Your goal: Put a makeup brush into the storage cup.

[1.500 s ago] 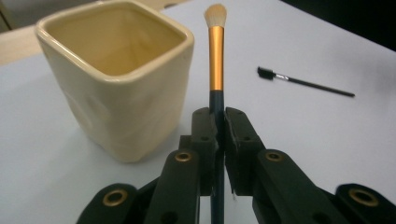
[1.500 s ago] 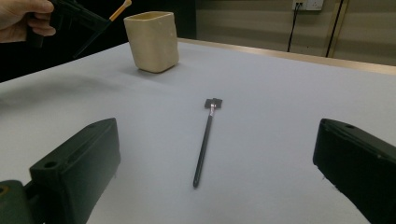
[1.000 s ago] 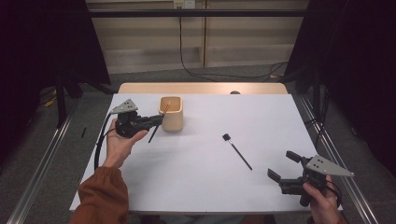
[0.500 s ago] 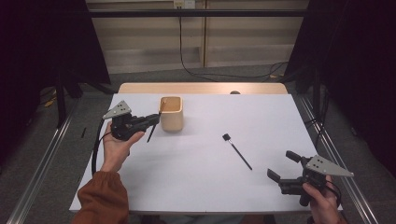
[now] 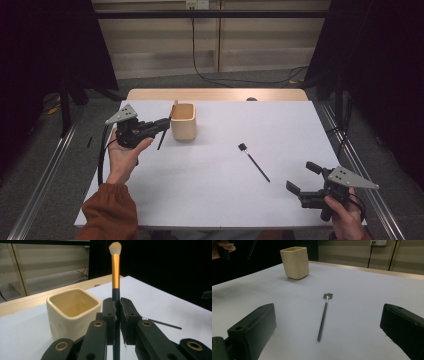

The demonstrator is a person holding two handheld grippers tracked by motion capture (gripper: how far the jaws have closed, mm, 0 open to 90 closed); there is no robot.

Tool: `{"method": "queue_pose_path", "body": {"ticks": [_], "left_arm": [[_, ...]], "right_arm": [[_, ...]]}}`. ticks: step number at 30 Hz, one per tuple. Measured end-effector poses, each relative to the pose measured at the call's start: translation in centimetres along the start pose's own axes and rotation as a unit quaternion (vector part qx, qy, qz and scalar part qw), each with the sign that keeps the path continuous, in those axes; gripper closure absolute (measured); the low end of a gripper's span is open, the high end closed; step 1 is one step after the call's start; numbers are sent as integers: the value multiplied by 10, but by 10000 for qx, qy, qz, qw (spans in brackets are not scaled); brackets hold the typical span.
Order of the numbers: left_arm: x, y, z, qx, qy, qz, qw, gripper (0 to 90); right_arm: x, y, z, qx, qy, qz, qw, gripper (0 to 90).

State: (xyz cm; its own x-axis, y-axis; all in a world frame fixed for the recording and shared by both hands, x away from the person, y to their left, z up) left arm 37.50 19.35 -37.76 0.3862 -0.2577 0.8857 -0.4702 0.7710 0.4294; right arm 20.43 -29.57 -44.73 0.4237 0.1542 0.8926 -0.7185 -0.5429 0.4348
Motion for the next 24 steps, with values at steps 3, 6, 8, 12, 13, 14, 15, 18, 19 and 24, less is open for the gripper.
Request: {"method": "queue_pose_path", "body": {"ticks": [3,6,8,12,13,14,15,18,19,24], "left_arm": [[6,3,2,22,-39,49,10000,833],[11,4,3,47,-54,85,9999,833],[13,6,7,13,-98,122,9999,833],[19,8,8,37,-144,138,9998,834],[21,9,7,42,-134,144,9998,833],[22,10,7,61,-132,152,9998,833],[24,10,6,42,-109,180,9998,834],[27,10,5,37,-113,194,9997,834],[28,9,4,45,-115,173,9998,834],[34,5,2,-52,-4,306,9995,834]], "right_arm": [[0,0,0,9,-15,22,10000,0],[0,0,0,8,-21,27,10000,0],[0,1,0,16,-25,33,10000,0],[0,0,0,7,-34,33,10000,0],[0,0,0,10,-29,30,10000,0],[0,0,0,18,-26,33,10000,0],[1,0,0,13,-23,33,10000,0],[0,0,0,6,-28,19,10000,0],[0,0,0,5,-27,18,10000,0],[0,0,-1,44,0,-21,10000,0]]}}
Point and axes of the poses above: each handheld gripper's, and its own axes: y roughly backward along the jaws, x roughly out of its top, z roughly to its right, the point moved 2 cm from there along -y, roughly forward along the jaws, and after that the axes turned 9 degrees about -z, right-handed, at the moved point
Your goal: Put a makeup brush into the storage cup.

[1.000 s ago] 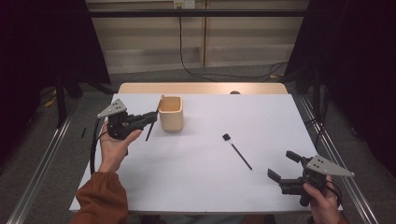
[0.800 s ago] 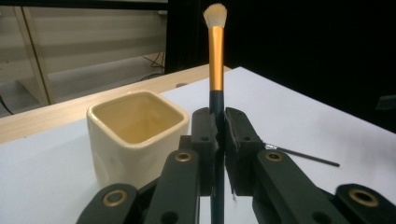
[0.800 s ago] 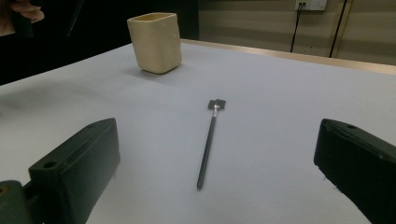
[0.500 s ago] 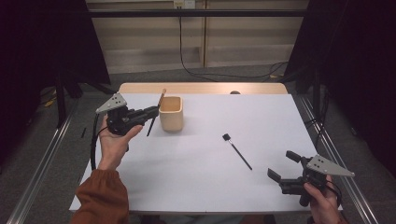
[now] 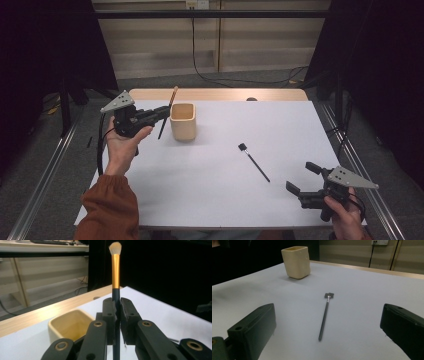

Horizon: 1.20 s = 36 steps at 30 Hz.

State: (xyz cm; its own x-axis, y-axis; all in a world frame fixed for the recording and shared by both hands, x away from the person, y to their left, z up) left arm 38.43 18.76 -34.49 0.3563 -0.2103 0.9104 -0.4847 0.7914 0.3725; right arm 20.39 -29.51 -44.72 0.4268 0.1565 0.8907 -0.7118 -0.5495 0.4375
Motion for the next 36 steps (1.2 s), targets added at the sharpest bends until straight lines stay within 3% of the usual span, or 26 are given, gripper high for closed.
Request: {"method": "queue_pose_path", "body": {"ticks": [9,14,22,36], "left_arm": [[10,-9,-3,80,-47,-74,9999,834],[18,-17,-7,232,-58,-65,9997,834],[31,-36,-11,230,-137,-90,9996,834],[44,-49,-23,376,-223,-127,9990,834]], "right_arm": [[0,0,1,-14,-9,23,10000,0],[0,0,1,-40,-1,16,10000,0],[0,0,1,-29,-19,12,10000,0],[-1,0,2,-37,-26,11,10000,0]]}}
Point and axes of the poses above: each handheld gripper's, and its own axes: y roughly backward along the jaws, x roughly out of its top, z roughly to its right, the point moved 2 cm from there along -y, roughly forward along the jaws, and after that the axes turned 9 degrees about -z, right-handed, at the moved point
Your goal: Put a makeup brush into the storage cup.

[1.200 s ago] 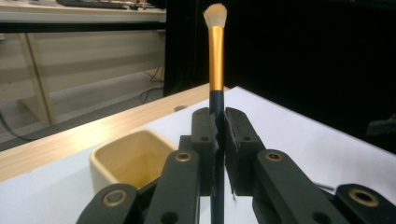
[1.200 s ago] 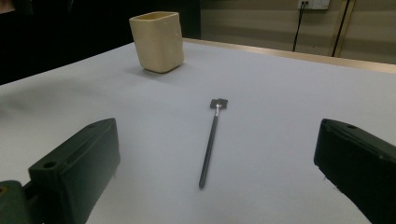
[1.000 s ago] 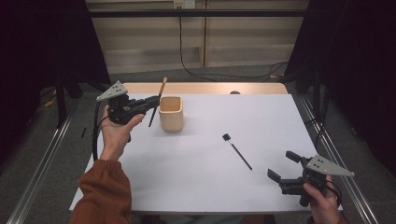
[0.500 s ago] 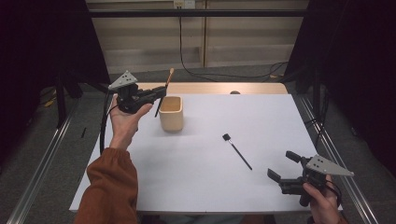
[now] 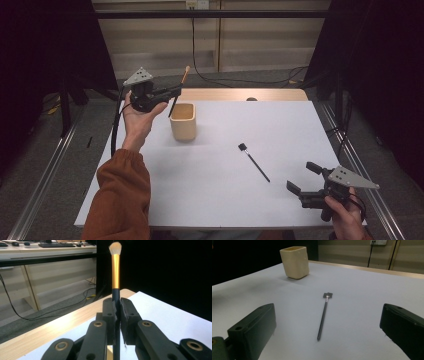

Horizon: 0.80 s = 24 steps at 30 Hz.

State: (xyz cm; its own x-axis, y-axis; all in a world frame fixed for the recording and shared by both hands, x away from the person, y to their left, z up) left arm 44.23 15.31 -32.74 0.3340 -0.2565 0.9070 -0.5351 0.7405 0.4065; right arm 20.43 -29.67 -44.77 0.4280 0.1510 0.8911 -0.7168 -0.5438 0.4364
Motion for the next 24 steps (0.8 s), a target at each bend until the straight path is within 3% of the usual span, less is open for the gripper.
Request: {"method": "queue_pose_path", "body": {"ticks": [15,19,24], "left_arm": [[13,-18,-2,5,-75,49,10000,833],[17,-22,3,-50,-233,55,9997,833],[17,-23,-2,2,-202,68,9998,833]], "right_arm": [[0,0,0,11,17,1,10000,0],[0,0,0,10,1,5,10000,0],[0,1,-1,27,1,3,10000,0]]}}
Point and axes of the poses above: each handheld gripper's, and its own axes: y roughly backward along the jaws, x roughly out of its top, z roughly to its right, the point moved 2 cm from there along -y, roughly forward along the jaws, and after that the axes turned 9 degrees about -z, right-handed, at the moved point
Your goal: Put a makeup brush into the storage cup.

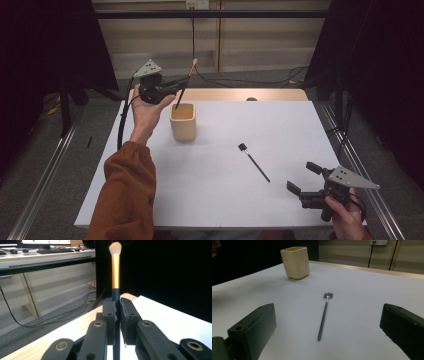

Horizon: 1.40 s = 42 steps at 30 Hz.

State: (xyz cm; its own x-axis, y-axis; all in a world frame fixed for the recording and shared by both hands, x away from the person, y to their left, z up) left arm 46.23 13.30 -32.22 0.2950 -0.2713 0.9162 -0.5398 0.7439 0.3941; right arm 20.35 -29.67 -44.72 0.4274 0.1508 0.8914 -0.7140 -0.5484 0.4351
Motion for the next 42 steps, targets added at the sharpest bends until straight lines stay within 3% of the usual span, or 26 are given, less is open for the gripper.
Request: {"method": "queue_pose_path", "body": {"ticks": [18,26,35,42], "left_arm": [[-9,-13,-10,-14,15,-63,10000,833],[-11,-18,-7,-27,-36,-129,9999,833],[-24,-24,-11,-41,29,-217,9998,833],[-35,-28,-15,-98,216,-148,9996,833]], "right_arm": [[0,0,1,-9,23,-6,10000,0],[0,-1,1,-7,1,-12,10000,0],[0,-1,0,-3,16,-17,10000,0],[0,0,0,-2,7,-7,10000,0]]}}
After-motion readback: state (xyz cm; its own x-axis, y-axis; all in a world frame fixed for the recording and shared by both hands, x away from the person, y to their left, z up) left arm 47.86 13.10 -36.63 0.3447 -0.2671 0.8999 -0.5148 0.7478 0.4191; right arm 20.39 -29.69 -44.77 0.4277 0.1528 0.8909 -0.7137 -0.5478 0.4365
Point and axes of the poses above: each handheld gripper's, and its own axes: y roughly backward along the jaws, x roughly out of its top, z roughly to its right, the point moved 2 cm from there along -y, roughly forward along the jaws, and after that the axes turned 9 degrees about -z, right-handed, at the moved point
